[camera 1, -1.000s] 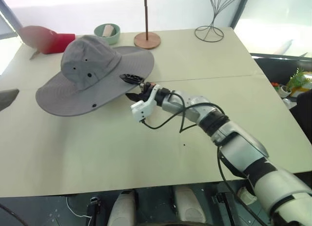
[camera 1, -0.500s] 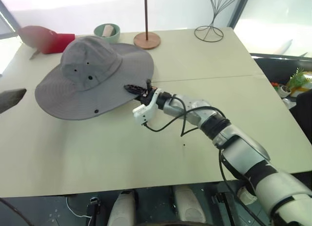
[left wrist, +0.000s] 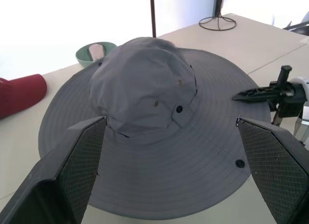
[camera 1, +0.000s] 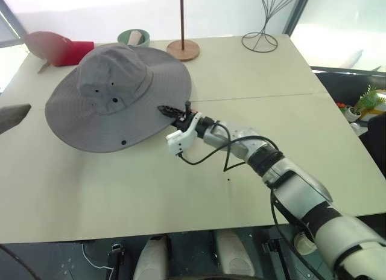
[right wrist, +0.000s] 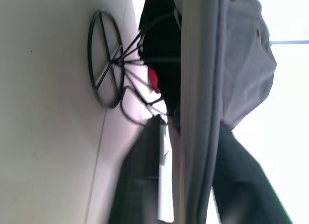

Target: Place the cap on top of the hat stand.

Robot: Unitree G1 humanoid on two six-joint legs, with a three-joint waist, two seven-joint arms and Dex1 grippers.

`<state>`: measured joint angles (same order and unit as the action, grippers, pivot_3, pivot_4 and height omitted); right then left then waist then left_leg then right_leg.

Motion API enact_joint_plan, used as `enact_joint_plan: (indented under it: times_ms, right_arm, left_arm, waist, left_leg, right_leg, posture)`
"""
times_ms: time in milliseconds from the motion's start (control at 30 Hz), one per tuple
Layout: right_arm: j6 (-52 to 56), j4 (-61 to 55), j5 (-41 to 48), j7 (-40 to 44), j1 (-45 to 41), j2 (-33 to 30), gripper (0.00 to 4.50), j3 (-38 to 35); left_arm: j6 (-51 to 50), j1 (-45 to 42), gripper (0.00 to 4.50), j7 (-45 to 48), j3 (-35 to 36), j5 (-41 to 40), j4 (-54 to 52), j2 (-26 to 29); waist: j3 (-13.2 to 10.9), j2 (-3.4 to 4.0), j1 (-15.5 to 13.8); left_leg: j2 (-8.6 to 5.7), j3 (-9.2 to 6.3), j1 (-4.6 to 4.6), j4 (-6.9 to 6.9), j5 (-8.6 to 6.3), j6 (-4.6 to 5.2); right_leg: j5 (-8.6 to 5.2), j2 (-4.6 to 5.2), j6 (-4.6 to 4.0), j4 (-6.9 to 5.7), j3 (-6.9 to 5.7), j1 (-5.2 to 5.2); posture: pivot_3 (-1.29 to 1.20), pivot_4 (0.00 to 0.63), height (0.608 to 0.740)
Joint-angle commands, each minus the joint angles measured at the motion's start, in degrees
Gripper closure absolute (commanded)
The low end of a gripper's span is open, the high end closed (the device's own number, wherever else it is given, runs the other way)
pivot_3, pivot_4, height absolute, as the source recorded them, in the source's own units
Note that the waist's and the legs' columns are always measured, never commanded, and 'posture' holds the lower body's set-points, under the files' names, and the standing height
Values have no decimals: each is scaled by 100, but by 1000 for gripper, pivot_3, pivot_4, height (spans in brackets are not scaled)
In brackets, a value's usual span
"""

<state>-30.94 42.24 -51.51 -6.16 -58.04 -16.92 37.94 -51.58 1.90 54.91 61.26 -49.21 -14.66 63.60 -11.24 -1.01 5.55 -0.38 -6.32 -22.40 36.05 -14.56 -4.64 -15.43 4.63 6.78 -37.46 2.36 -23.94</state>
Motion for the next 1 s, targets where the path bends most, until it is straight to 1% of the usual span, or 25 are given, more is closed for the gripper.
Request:
enact_joint_plan:
  times_ms: [33,100,133,200,267,333,400,433,467,533,600,633,667,733,800,867,900,967,1000]
  right_arm:
    - [-62,-411,236,125,18,-104,1428,-242]
    - [-79,-557,199,193,54,-197,369,-233]
    - [-68,-661,62,178,67,-273,50,-174]
    - [-53,-865,-101,180,156,-441,50,-129]
    - [-112,-1129,-25,265,339,-640,50,-220]
    - [-268,-1507,140,411,591,-989,50,-378]
    - [-562,-1960,407,603,876,-1536,50,-637]
    - [-651,-2172,403,648,976,-1832,50,-758]
    - [-718,-2336,387,690,1055,-2099,50,-861]
    - [-906,-2545,630,875,1201,-2621,50,-1140]
    - [-1251,-2622,1575,1484,1363,-3072,50,-1386]
    - [-1353,-2697,2321,1941,1464,-3231,50,-1455]
    - [-953,-2940,3571,2827,1649,-3395,50,-1583]
    - [750,-3565,6038,4624,1904,-3594,50,-1997]
    - [2601,-3962,7732,5790,1796,-3730,50,-2438]
    - [3879,-4065,8622,6599,1533,-3906,50,-2729]
    - [4455,-3997,8980,7183,1291,-4055,50,-2839]
    - [5191,-3818,9296,7990,955,-4255,50,-2946]
    - [5299,-3641,9203,8273,806,-4287,50,-2933]
  left_arm:
    - [116,-93,0,7,14,31,23,73]
    - [147,-127,0,17,-33,48,75,84]
    - [167,-151,0,24,-72,59,103,91]
    - [205,-208,0,22,-154,65,153,109]
    - [226,-254,0,35,-213,80,191,129]
    - [246,-277,0,79,-257,123,233,154]
    - [278,-262,0,142,-261,202,332,184]
    - [307,-240,0,182,-246,260,391,194]
    - [331,-210,0,220,-221,313,446,197]
    - [399,-141,0,273,-164,442,559,185]
    - [553,-31,0,306,-124,654,682,150]
    - [634,32,0,321,-105,746,733,128]
    - [730,114,0,336,-77,853,774,93]
    - [875,267,0,367,-13,1004,804,25]
    - [959,408,0,426,58,1084,782,-45]
    - [1024,527,0,482,112,1130,743,-123]
    - [1089,628,0,526,153,1177,725,-188]
    - [1189,767,0,581,211,1229,697,-291]
    - [1218,823,0,591,251,1234,676,-337]
  waist:
    - [0,0,4]
    - [0,0,5]
    - [0,0,12]
    - [0,1,9]
    - [0,0,0]
    - [0,0,-19]
    - [-1,-1,-50]
    - [-1,-1,-60]
    - [-3,-1,-78]
    - [-3,0,-93]
    - [-3,0,-93]
    - [-3,0,-92]
    - [-4,-1,-90]
    - [-5,-1,-80]
    - [-6,0,-80]
    - [-10,6,-108]
    - [-11,8,-143]
    - [-16,17,-163]
    - [-15,14,-178]
  left_leg:
    - [0,0,0,0,0,0]
    - [0,0,0,-1,0,0]
    - [0,0,0,-1,0,0]
    - [0,0,0,-2,0,0]
    - [0,0,0,-2,0,0]
    - [0,0,0,0,0,0]
    - [-1,1,-2,1,0,0]
    - [-1,1,-4,4,0,0]
    - [-1,4,-3,6,0,1]
    - [-1,6,0,6,-1,1]
    - [0,6,1,5,-1,1]
    - [2,7,3,3,-1,2]
    - [4,7,3,3,-1,2]
    - [11,8,16,3,-5,9]
    - [14,11,22,6,-7,13]
    - [13,11,29,10,-7,13]
    - [13,12,31,10,-7,13]
    - [13,10,33,8,-7,13]
    - [13,11,33,8,-8,13]
  right_leg:
    - [0,0,0,0,0,0]
    - [0,-1,0,0,0,-1]
    - [0,-1,0,0,0,-1]
    - [0,-1,0,-1,0,-3]
    - [0,-1,0,-1,0,-3]
    - [0,0,0,0,0,0]
    - [0,1,0,2,0,3]
    - [0,2,0,3,0,4]
    - [0,3,0,4,0,5]
    - [0,2,1,6,1,7]
    - [0,0,1,6,2,6]
    - [0,0,0,5,2,7]
    - [0,-1,0,7,2,9]
    - [0,-5,0,18,1,30]
    - [0,-2,0,22,2,43]
    - [0,-2,1,22,1,51]
    - [0,-1,1,21,1,51]
    - [-1,-1,-1,22,-2,51]
    - [-1,-1,-1,23,-2,49]
  posture:
    - [0,150,740]
    - [0,150,740]
    - [0,150,740]
    - [0,150,740]
    - [0,150,740]
    - [0,150,740]
    - [0,150,740]
    - [0,150,740]
    - [0,150,740]
    - [0,150,740]
    - [0,150,740]
    - [0,150,740]
    - [0,150,740]
    - [0,150,740]
    - [0,150,740]
    - [0,150,740]
    - [0,150,740]
    - [0,150,740]
    - [0,150,740]
